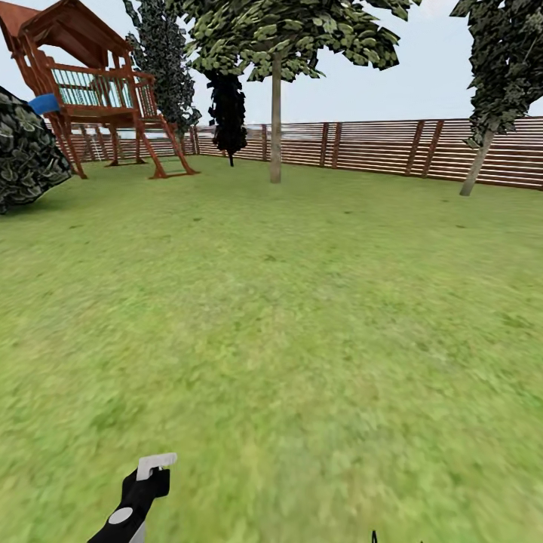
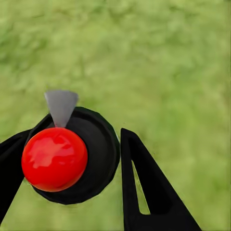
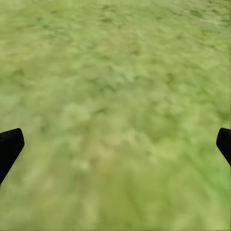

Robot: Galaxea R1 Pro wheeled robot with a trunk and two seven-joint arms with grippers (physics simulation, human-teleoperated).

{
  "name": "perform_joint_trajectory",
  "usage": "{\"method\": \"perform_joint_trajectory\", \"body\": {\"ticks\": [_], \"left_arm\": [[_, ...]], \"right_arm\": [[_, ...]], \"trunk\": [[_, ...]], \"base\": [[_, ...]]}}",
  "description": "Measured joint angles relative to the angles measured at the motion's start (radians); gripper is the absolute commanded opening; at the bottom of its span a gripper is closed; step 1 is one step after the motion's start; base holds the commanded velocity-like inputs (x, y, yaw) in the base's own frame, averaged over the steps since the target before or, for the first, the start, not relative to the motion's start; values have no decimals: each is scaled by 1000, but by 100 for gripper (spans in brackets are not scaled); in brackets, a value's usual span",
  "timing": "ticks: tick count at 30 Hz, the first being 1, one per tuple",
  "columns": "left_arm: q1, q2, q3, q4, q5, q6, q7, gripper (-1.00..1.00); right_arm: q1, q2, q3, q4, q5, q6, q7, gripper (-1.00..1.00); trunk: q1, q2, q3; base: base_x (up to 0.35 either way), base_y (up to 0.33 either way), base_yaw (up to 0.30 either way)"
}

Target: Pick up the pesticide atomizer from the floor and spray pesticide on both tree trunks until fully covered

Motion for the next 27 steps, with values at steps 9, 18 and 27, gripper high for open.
{"method": "perform_joint_trajectory", "body": {"ticks": [9,18,27], "left_arm": [[0,0,0,0,0,0,0,-100],[0,0,0,0,0,0,0,-100],[0,0,0,0,0,0,0,-100]], "right_arm": [[0,0,0,0,0,0,0,100],[0,0,1,0,0,0,0,100],[0,0,0,0,0,0,0,100]], "trunk": [[0,0,0],[0,0,0],[0,0,0]], "base": [[337,0,0],[337,0,0],[337,0,0]]}}
